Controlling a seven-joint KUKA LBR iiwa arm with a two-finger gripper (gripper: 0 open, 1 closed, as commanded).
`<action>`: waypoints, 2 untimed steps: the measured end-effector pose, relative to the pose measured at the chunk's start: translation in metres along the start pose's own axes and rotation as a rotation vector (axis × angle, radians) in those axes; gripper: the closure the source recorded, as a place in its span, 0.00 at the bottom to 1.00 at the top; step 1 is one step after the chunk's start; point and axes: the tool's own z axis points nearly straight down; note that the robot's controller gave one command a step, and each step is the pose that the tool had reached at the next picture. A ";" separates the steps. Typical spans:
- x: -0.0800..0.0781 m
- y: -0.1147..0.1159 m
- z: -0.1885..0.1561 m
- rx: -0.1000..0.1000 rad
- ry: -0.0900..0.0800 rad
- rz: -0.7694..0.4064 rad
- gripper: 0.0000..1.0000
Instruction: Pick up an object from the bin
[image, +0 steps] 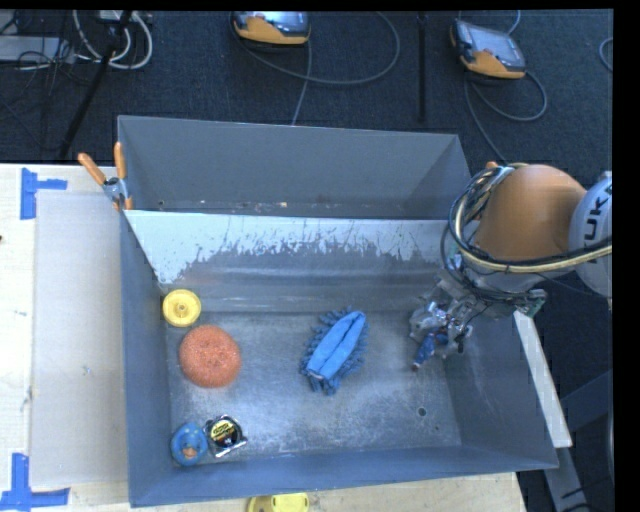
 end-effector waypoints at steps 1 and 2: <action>0.001 -0.001 -0.012 0.003 0.003 0.000 1.00; 0.001 0.000 -0.026 0.002 0.005 0.000 1.00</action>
Offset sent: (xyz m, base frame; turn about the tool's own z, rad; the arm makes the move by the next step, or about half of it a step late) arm 0.0001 -0.0002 0.1000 0.0000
